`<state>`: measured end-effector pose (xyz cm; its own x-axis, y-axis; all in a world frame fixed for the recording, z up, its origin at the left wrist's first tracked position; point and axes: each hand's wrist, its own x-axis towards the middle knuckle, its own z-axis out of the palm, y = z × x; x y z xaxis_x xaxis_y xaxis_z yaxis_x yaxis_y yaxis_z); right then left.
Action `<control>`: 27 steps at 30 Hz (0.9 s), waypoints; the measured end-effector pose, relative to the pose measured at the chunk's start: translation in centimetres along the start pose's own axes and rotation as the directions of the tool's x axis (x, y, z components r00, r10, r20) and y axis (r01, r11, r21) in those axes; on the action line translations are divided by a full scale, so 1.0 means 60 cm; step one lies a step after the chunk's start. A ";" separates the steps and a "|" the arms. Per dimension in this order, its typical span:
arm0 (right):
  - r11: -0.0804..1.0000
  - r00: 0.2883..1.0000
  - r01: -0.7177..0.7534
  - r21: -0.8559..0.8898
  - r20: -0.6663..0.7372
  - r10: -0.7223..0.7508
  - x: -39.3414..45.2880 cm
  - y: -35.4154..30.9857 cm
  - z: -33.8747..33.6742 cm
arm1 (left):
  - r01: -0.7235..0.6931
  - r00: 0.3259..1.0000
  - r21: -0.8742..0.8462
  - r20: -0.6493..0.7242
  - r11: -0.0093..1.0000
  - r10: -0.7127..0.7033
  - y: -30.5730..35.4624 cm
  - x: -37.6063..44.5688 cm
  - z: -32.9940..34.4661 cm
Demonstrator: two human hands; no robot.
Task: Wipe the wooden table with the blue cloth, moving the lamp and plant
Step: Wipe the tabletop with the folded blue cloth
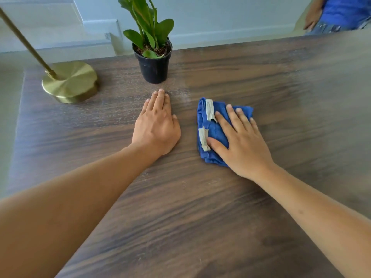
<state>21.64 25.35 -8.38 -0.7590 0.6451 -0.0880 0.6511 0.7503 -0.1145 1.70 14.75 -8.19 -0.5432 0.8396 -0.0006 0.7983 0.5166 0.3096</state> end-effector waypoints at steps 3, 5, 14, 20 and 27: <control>1.000 0.999 0.018 -0.008 0.031 -0.018 -0.045 0.011 -0.002 | -0.001 1.000 -0.011 -0.003 1.000 0.001 -0.004 -0.001 0.004; 1.000 1.000 0.010 0.006 0.015 -0.010 -0.018 0.015 -0.003 | -0.003 1.000 -0.010 -0.003 1.000 0.003 -0.005 0.002 0.005; 0.967 0.968 -0.246 0.066 -0.042 0.249 0.288 0.008 -0.014 | 0.003 0.999 0.010 -0.043 1.000 -0.002 -0.005 0.007 0.013; 0.975 0.975 -0.218 0.048 -0.042 0.220 0.225 -0.019 -0.006 | 0.016 0.998 -0.062 -0.062 0.998 -0.019 -0.001 -0.001 0.004; 0.999 0.999 -0.035 0.040 -0.022 0.036 -0.131 -0.105 0.023 | 0.021 0.992 -0.325 -0.112 0.946 -0.061 -0.036 -0.076 -0.038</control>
<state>23.49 15.33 -8.33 -0.7348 0.6747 -0.0704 0.6764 0.7209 -0.1512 1.89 9.42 -6.67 -0.6164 0.7827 0.0868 0.6587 0.4521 0.6014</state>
